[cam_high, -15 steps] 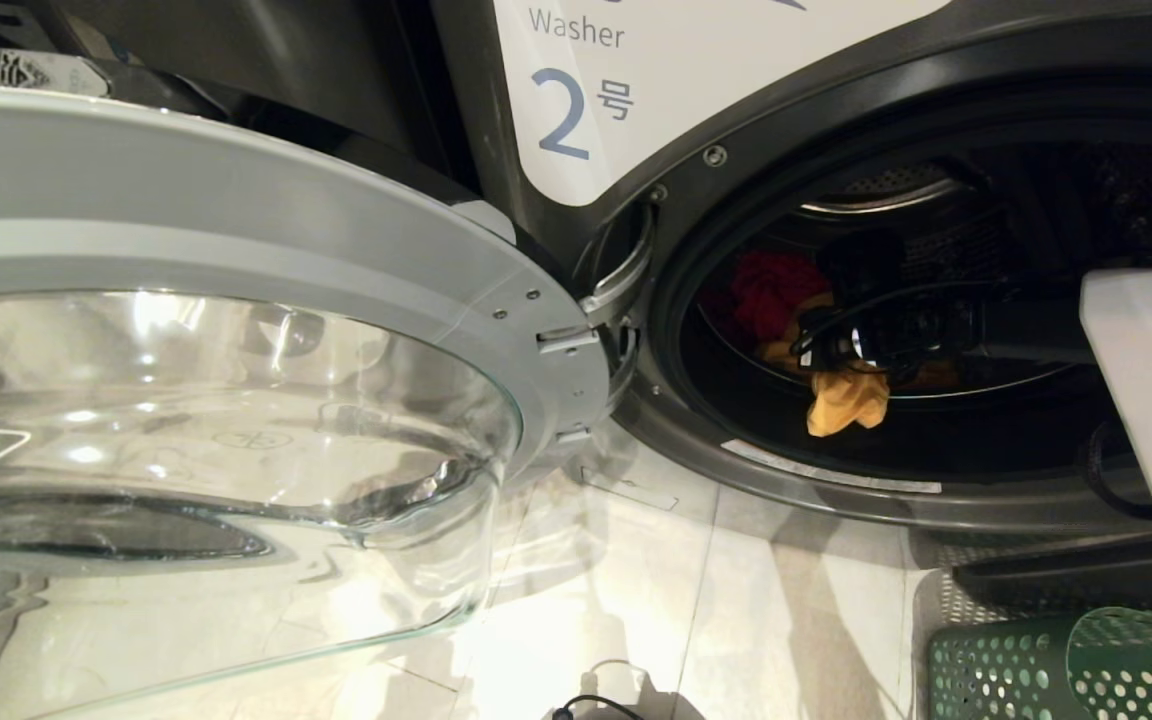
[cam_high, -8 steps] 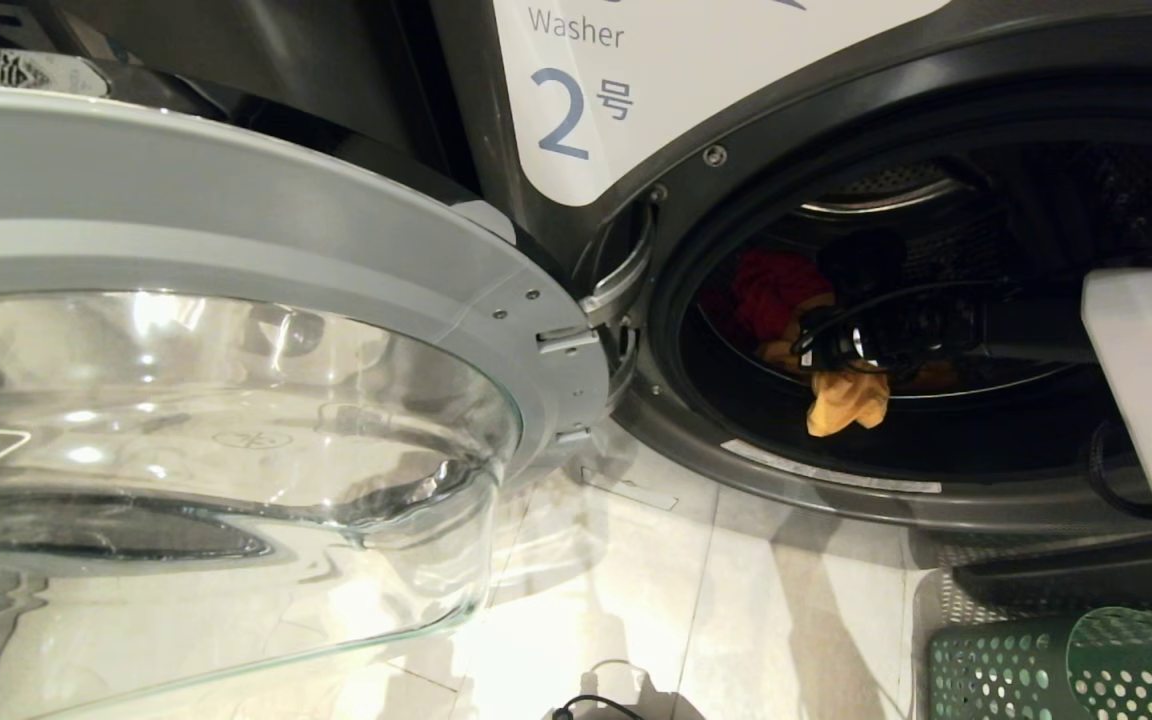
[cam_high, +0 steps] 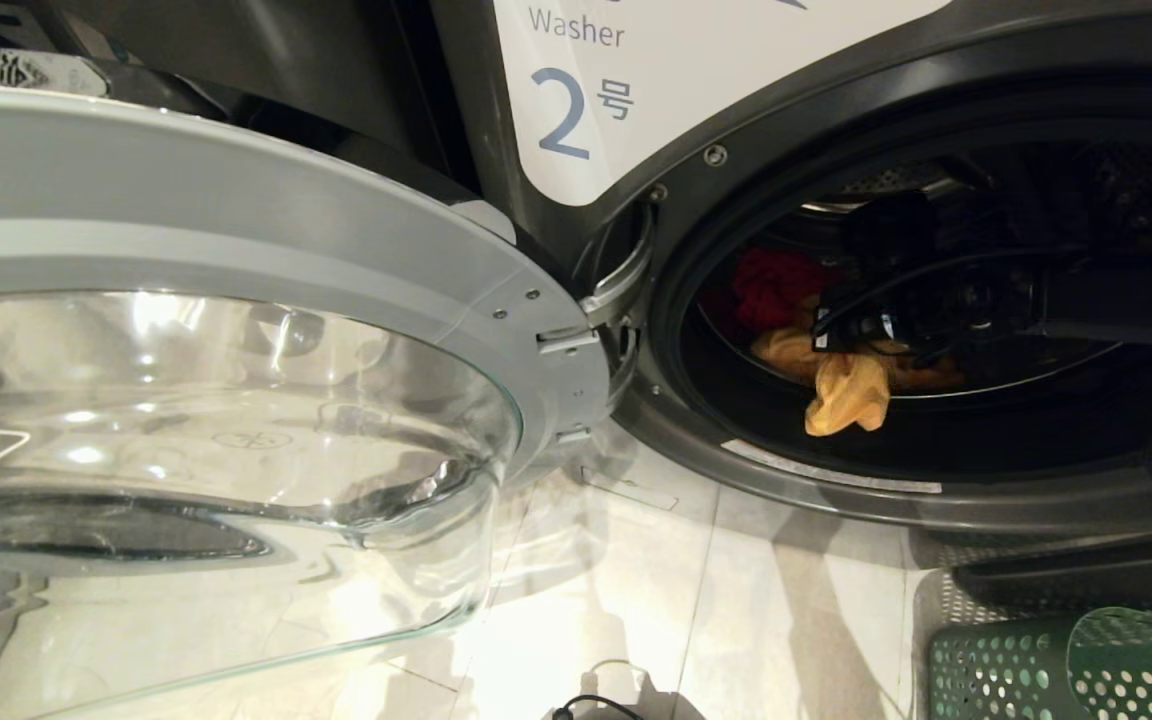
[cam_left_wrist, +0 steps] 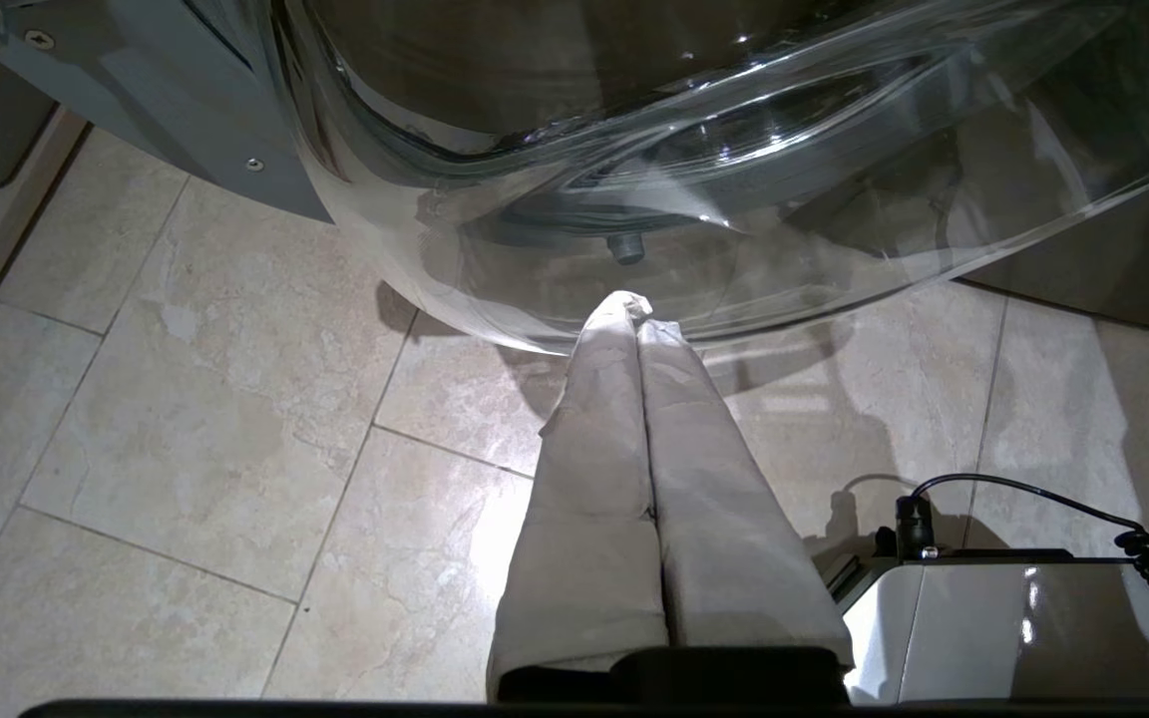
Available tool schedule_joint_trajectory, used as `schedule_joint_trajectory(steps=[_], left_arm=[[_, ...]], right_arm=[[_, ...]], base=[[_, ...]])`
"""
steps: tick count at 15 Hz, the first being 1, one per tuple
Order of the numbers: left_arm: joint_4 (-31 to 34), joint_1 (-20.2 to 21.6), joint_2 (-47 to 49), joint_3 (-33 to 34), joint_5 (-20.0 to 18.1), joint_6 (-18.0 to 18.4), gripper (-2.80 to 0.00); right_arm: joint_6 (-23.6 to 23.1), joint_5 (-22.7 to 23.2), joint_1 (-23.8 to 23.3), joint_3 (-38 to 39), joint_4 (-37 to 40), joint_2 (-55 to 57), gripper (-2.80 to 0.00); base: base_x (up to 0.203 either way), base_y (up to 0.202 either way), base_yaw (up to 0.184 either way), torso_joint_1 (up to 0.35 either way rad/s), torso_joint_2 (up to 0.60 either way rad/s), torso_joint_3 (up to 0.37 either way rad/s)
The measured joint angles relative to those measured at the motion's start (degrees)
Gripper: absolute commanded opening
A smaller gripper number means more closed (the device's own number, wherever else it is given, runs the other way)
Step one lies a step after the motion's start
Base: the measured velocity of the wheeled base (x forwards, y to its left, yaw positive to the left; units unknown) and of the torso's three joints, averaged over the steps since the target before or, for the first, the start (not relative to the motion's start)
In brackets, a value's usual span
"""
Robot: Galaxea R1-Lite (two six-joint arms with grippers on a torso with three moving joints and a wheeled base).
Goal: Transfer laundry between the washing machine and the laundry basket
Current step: Pick a cloth and place it into the basket
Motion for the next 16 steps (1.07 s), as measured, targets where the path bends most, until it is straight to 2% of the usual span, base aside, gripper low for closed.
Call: schedule_joint_trajectory(steps=[6,16], left_arm=[[0.0,0.0,0.0,0.0,0.0,0.0,-2.80],[0.0,0.0,0.0,0.0,0.0,0.0,-2.80]], right_arm=[[1.6,-0.4,3.7,17.3,-3.5,-11.0,-2.80],[1.8,-2.3,8.5,31.4,-10.6,-18.5,-2.80]], base=[[0.000,0.000,0.000,0.000,0.00,0.000],[0.000,0.000,0.000,0.000,0.00,0.000]])
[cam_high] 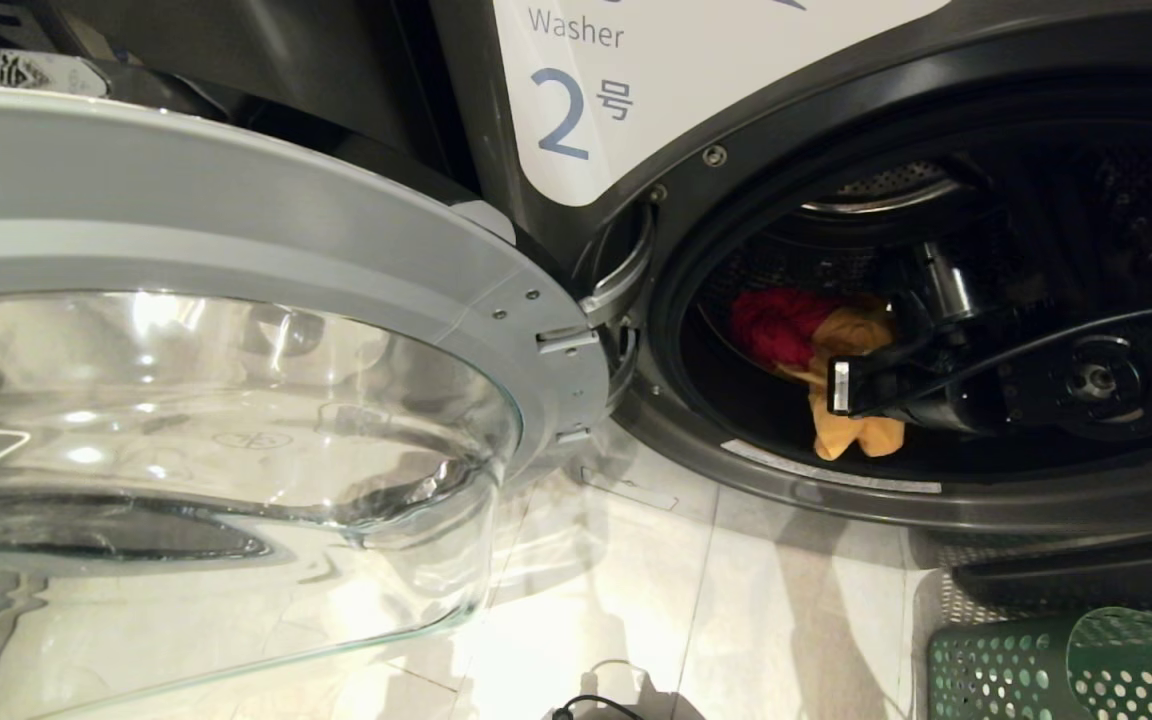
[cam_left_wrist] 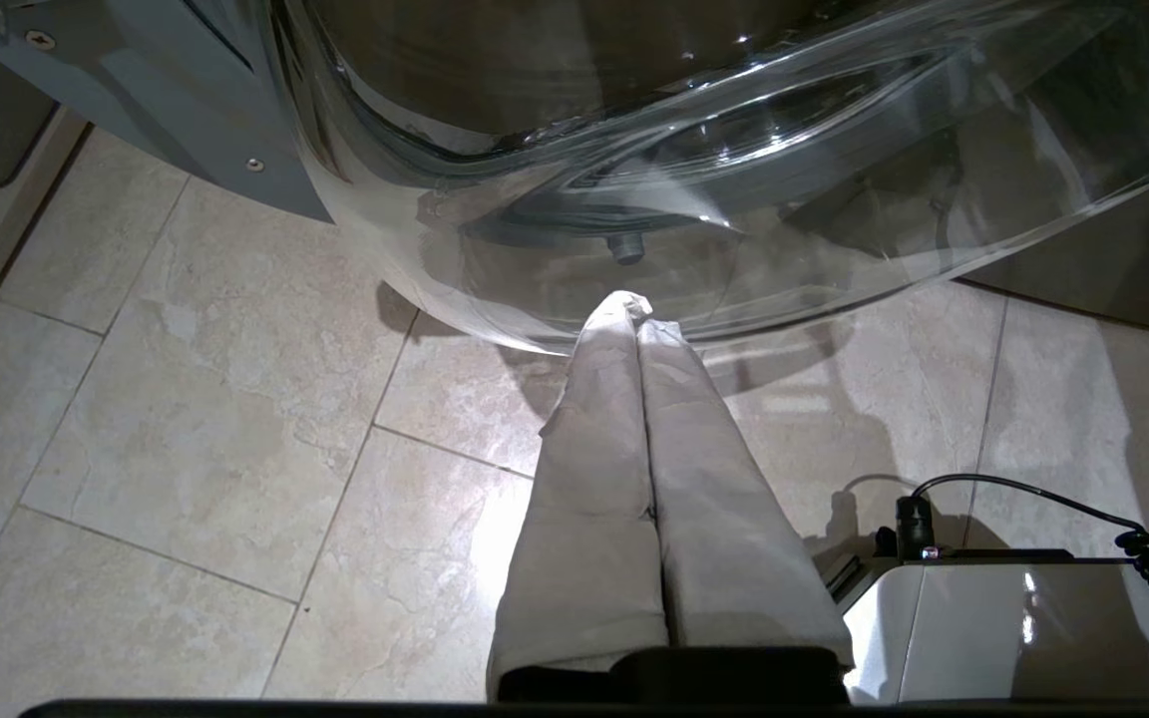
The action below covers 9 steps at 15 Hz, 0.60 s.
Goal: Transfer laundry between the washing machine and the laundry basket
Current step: Pick a cloth and place it into the basket
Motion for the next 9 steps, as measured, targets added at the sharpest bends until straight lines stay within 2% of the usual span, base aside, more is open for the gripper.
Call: schedule_joint_trajectory(steps=[5,9], left_arm=[[0.0,0.0,0.0,0.0,0.0,0.0,-2.80],[0.0,0.0,0.0,0.0,0.0,0.0,-2.80]], right_arm=[[-0.3,0.2,2.2,2.0,0.0,-2.7,-2.80],[-0.5,-0.2,5.6,6.7,0.1,-8.3,-2.80]], base=[[0.000,0.000,0.000,0.000,0.00,0.000],[0.000,0.000,0.000,0.000,0.00,0.000]])
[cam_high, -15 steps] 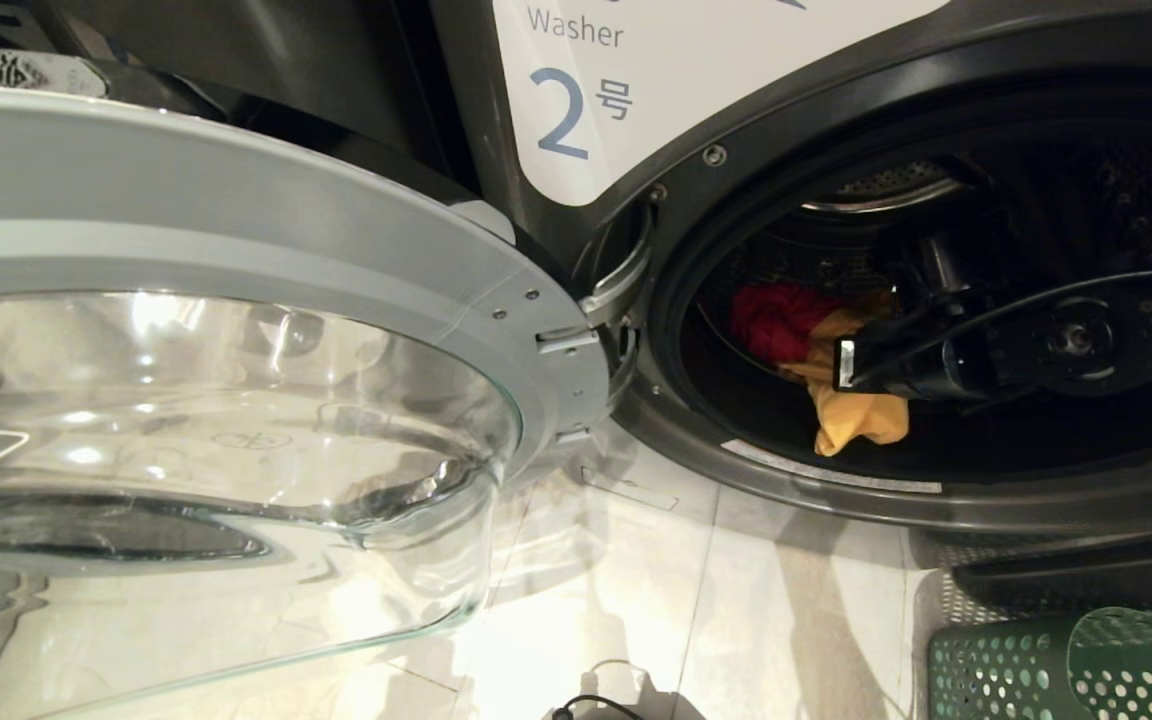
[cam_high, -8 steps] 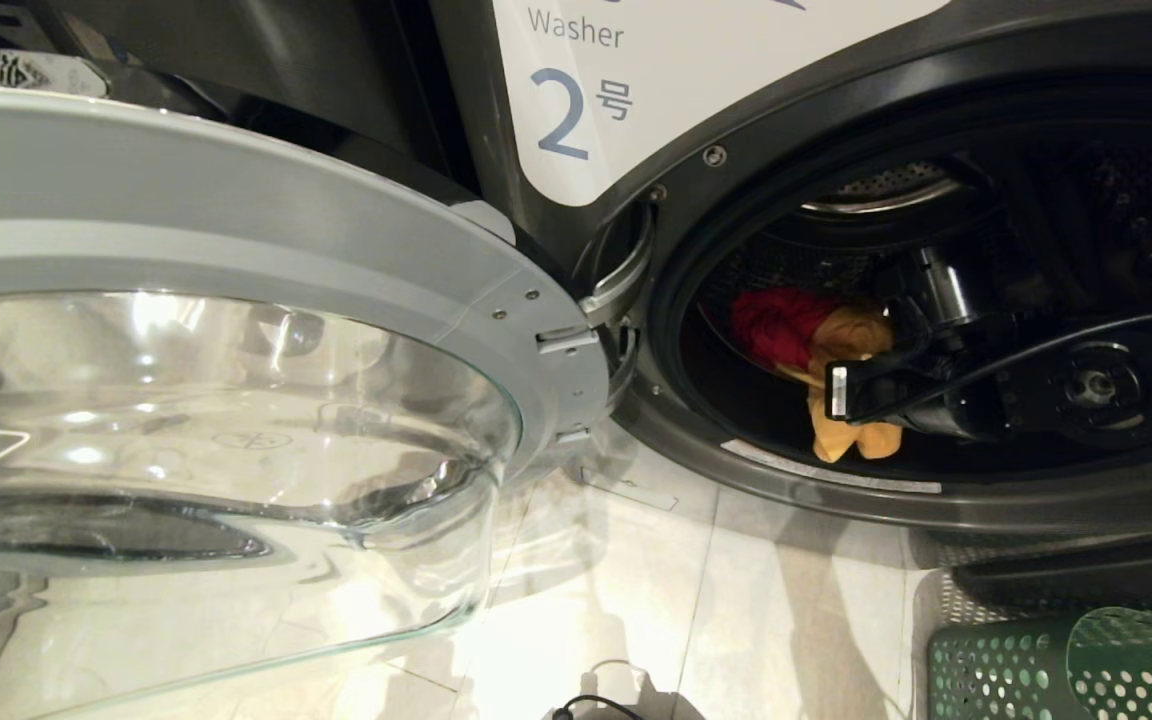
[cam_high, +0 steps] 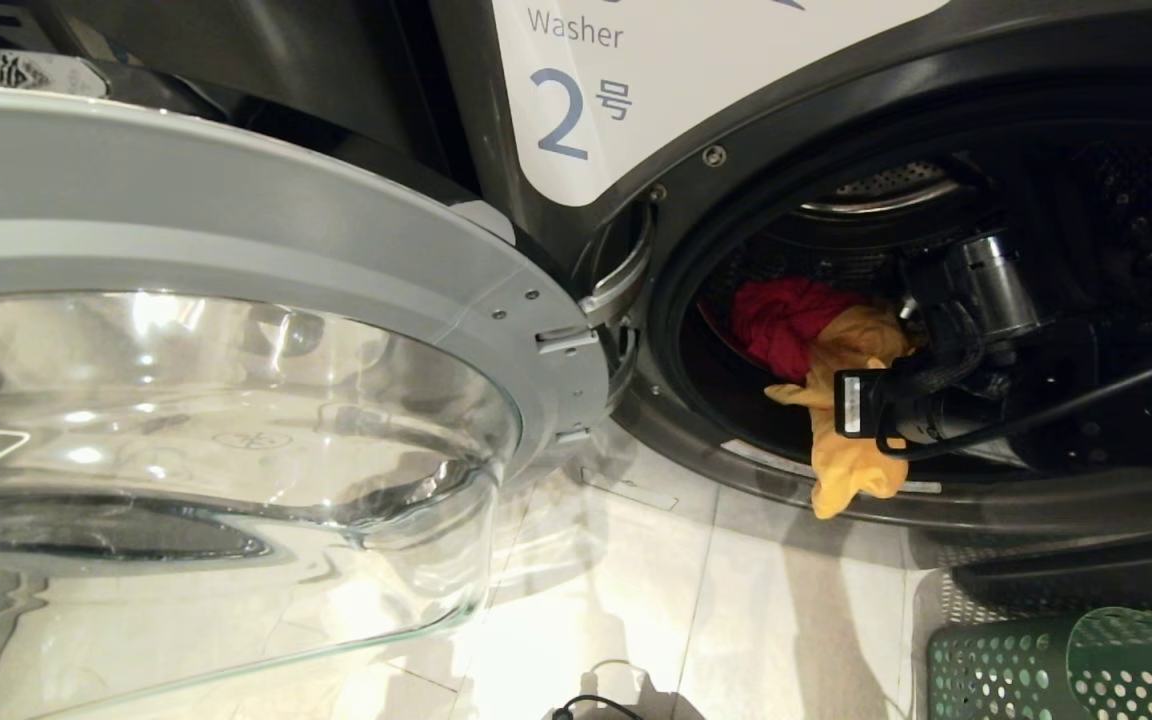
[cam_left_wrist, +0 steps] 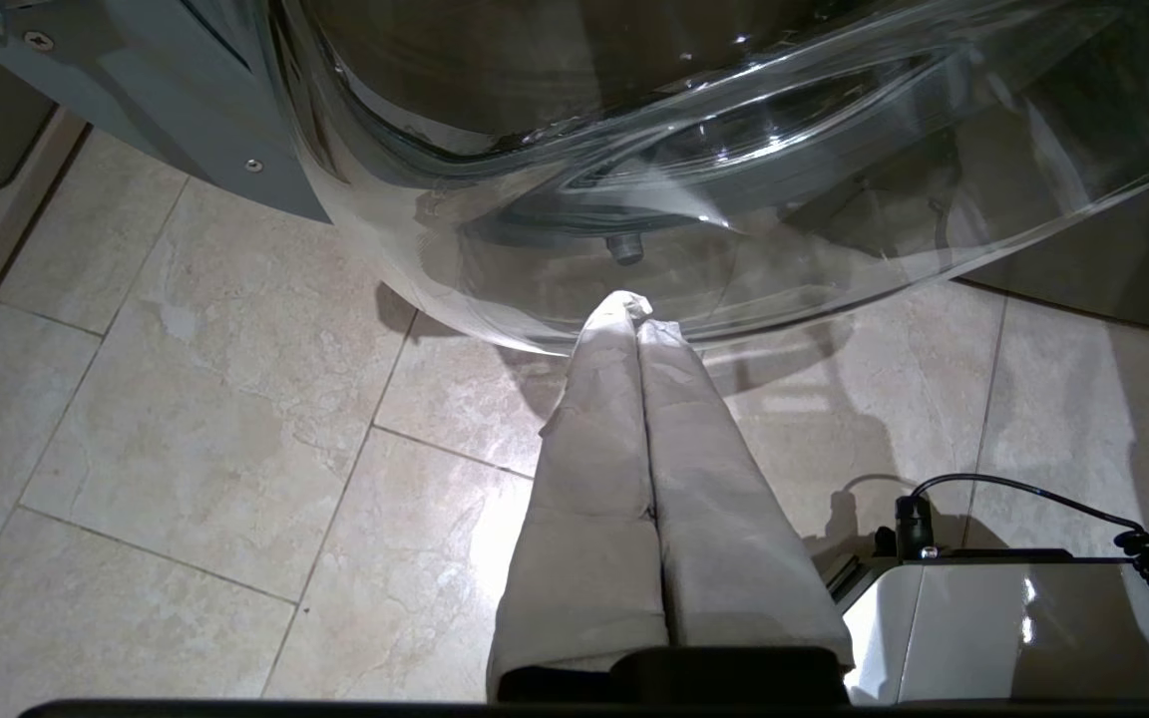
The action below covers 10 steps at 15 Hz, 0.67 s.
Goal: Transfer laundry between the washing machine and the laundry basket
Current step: Pick a cloth and place it into the basket
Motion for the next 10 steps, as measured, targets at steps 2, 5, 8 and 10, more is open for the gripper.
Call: schedule_joint_trajectory(steps=[2,5,8,10], left_arm=[[0.0,0.0,0.0,0.0,0.0,0.0,-2.80],[0.0,0.0,0.0,0.0,0.0,0.0,-2.80],[0.0,0.0,0.0,0.0,0.0,0.0,-2.80],[0.0,0.0,0.0,0.0,0.0,0.0,-2.80]], right_arm=[[-0.1,-1.6,2.3,2.5,0.0,-3.3,-2.80],[-0.2,-4.5,5.2,6.7,0.0,-8.0,-2.80],[-0.3,-8.2,7.3,9.9,0.1,-12.8,-2.80],[-0.4,-10.7,7.8,11.3,0.2,-15.8,-2.80]], base=[[0.000,0.000,0.000,0.000,0.00,0.000],[0.000,0.000,0.000,0.000,0.00,0.000],[0.000,0.000,0.000,0.000,0.00,0.000],[0.000,0.000,0.000,0.000,0.00,0.000]])
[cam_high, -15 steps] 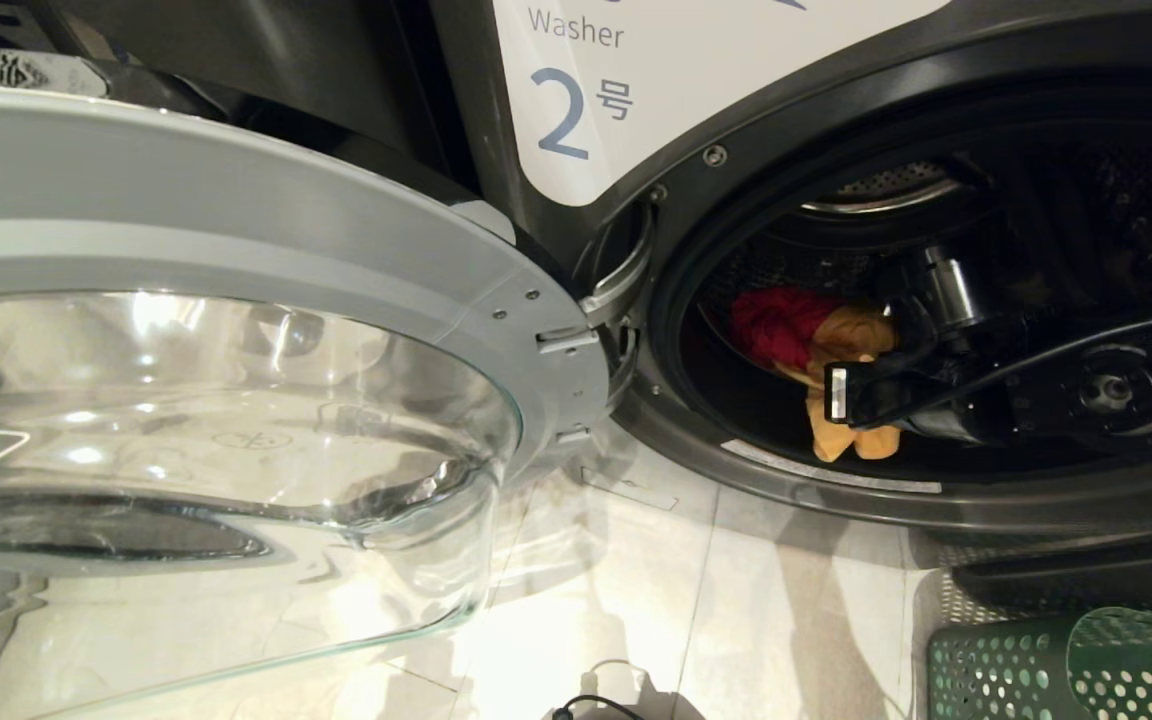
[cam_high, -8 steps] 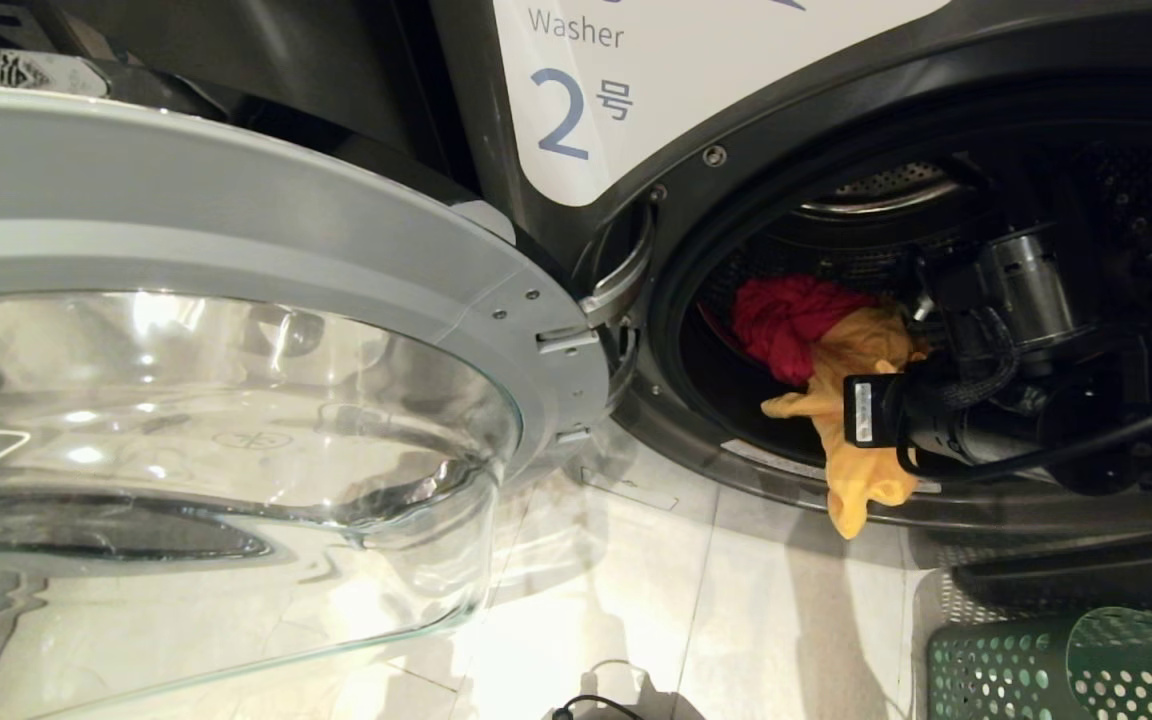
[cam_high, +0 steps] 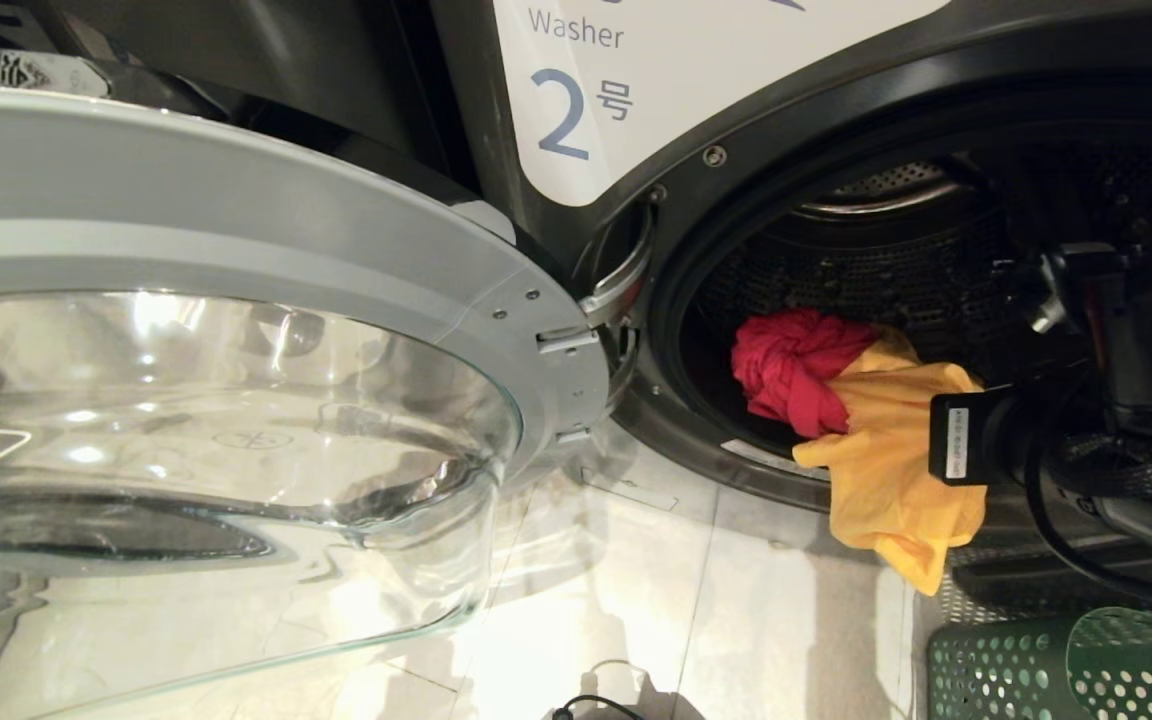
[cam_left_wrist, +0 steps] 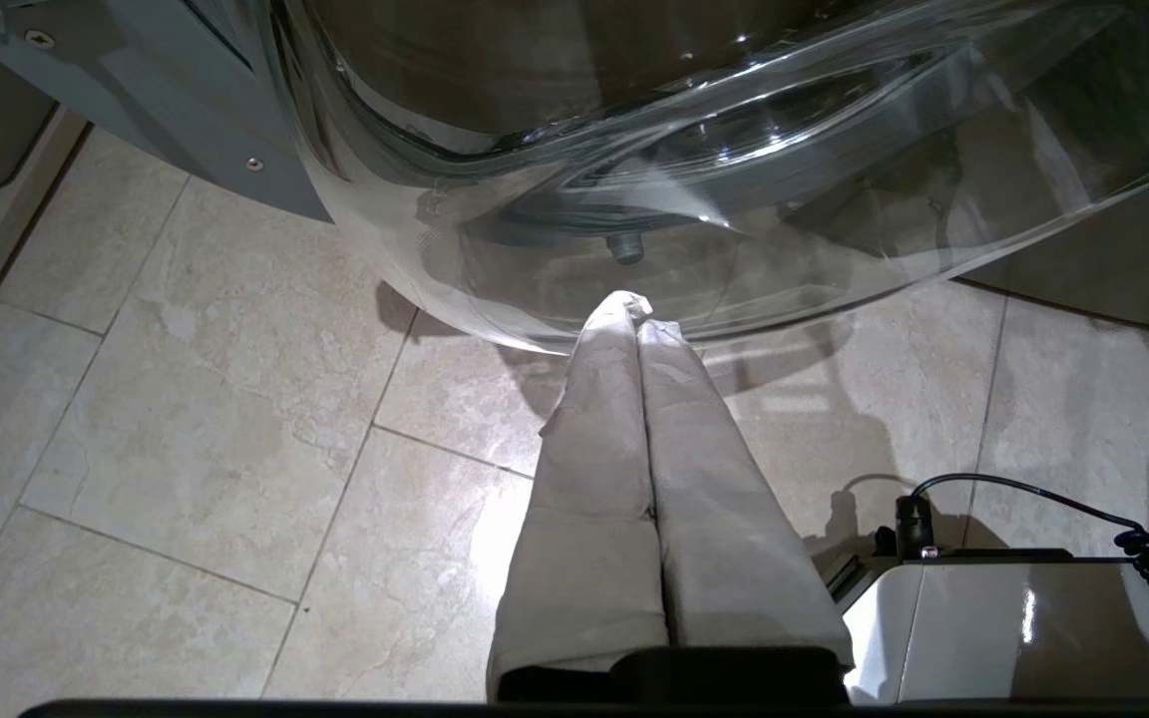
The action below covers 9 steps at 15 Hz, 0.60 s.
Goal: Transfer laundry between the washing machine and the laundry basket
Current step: Pick a cloth and place it into the basket
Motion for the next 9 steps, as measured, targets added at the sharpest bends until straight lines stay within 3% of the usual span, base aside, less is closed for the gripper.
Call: schedule_joint_trajectory(steps=[4,9], left_arm=[[0.0,0.0,0.0,0.0,0.0,0.1,-2.80],[0.0,0.0,0.0,0.0,0.0,0.1,-2.80]], right_arm=[[-1.7,-2.3,0.5,1.8,1.6,-5.0,-2.80],[-6.1,-2.9,0.6,-1.7,2.2,-8.2,-2.80]], base=[[0.000,0.000,0.000,0.000,0.00,0.000],[0.000,0.000,0.000,0.000,0.00,0.000]])
